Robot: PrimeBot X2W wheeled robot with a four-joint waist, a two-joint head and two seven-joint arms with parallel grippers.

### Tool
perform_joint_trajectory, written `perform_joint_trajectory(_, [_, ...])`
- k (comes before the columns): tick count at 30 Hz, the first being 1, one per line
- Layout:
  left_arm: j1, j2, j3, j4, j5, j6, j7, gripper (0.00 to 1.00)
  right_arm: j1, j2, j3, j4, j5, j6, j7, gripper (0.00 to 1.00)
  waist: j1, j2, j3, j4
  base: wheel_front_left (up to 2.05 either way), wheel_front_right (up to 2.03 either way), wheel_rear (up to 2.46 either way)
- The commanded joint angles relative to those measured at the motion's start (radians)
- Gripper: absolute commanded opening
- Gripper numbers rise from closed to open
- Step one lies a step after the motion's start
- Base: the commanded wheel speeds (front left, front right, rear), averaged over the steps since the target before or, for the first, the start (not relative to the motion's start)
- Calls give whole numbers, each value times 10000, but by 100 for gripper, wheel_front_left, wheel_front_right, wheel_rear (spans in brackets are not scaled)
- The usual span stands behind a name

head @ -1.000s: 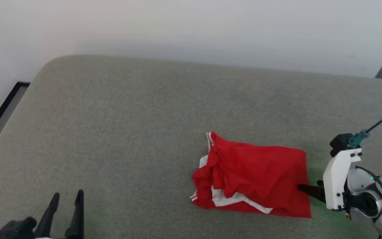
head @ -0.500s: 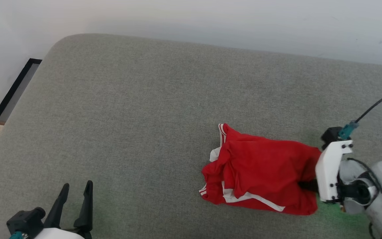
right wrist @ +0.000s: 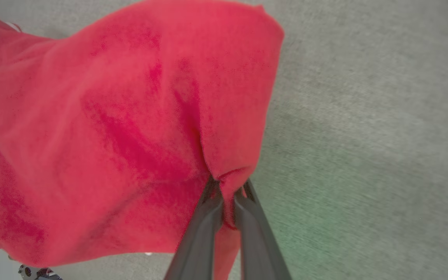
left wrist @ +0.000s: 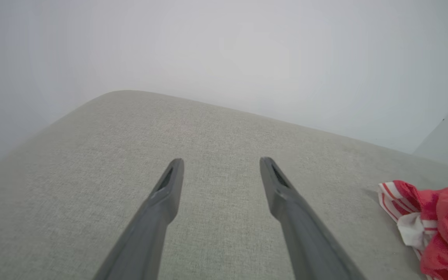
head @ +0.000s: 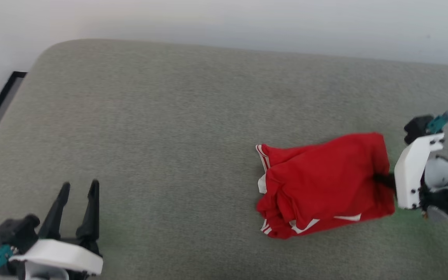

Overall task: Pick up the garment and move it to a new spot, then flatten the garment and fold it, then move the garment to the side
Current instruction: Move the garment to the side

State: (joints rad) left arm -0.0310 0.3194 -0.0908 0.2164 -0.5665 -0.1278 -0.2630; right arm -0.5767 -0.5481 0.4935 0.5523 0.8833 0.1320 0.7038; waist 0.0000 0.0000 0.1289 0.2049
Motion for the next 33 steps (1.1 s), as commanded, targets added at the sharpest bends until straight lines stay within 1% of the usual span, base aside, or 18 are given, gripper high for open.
perform_joint_trajectory(1, [-244,21,-10,-80,22,-32,-17,100,-167,-111,-91,-151,-154,-26,12,0,0,0,148,-211,0,0,0])
perform_joint_trajectory(5, [-731,33,-215,-257,215,-32,-17,100,-489,-445,-487,-520,-692,-26,114,0,0,0,446,-594,0,0,0])
perform_joint_trajectory(9, [-1313,139,-569,-358,391,-32,-17,100,-798,-647,-940,-857,-1252,-26,160,0,0,0,788,-1030,0,0,0])
perform_joint_trajectory(16, [-2452,189,-1226,-486,680,-32,-18,100,-1322,-823,-1825,-1133,-2375,-26,-266,0,0,0,1417,-1811,0,0,0])
perform_joint_trajectory(25, [-3861,361,-2236,-465,949,-32,-17,100,-2130,-967,-2917,-1057,-3776,-26,-1273,0,0,0,2296,-2757,0,0,0])
perform_joint_trajectory(33, [-5044,388,-3224,-423,1096,-32,-18,100,-2954,-1194,-3207,-403,-4840,-26,-2377,0,0,0,2951,-3311,0,0,0])
